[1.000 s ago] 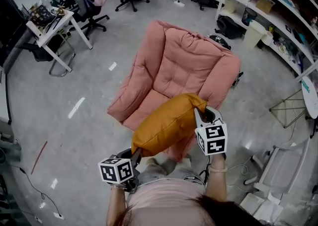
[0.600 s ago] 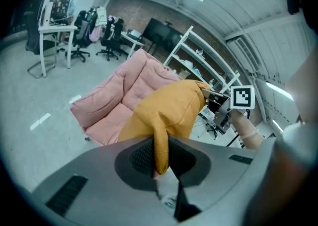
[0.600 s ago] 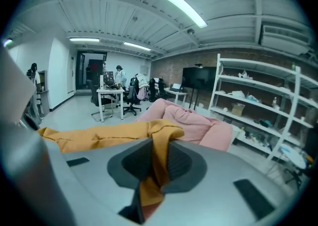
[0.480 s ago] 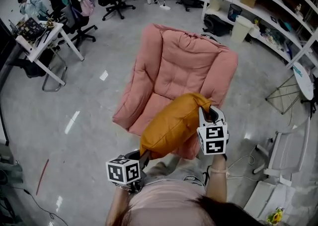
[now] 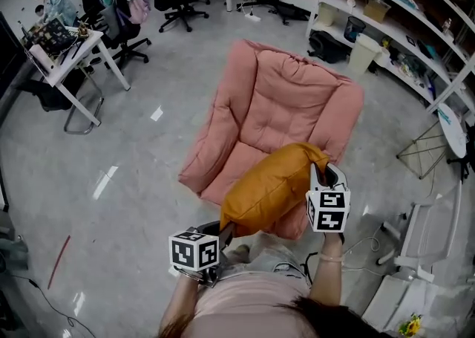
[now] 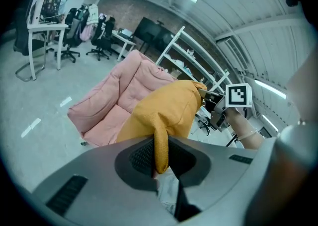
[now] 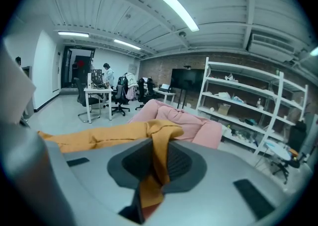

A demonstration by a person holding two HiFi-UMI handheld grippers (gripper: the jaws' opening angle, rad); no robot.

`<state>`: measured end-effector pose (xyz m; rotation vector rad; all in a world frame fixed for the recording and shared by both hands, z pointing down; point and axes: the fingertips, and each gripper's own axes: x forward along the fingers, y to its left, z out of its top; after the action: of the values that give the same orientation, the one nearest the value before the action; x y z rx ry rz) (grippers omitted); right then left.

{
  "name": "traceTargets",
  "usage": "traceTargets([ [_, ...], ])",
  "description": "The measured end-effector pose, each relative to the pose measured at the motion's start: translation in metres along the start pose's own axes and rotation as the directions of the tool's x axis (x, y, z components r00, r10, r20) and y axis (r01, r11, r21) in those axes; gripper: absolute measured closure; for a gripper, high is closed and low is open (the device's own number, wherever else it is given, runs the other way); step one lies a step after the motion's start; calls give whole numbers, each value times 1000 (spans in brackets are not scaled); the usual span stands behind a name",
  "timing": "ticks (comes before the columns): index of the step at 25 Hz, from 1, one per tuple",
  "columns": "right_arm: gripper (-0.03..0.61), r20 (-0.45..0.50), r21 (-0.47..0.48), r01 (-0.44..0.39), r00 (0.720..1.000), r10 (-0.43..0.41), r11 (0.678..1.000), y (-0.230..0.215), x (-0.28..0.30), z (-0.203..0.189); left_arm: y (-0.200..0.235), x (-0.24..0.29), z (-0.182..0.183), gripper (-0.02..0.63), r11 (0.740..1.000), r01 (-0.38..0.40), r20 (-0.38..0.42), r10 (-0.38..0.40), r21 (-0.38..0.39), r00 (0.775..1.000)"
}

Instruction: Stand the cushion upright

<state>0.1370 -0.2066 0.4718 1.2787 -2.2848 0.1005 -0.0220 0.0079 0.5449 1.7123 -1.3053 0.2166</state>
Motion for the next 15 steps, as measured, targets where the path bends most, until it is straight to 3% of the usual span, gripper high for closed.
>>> traceTargets([
  [10,517,-1,68,20,1000,-20,998,-10,17,4,5,7,34,577,999,33,44,-33,-3,999],
  [15,518,-38,41,2,999,0,999,-12,38,16,15,13,63,577,999,50,43,-50,7,998],
])
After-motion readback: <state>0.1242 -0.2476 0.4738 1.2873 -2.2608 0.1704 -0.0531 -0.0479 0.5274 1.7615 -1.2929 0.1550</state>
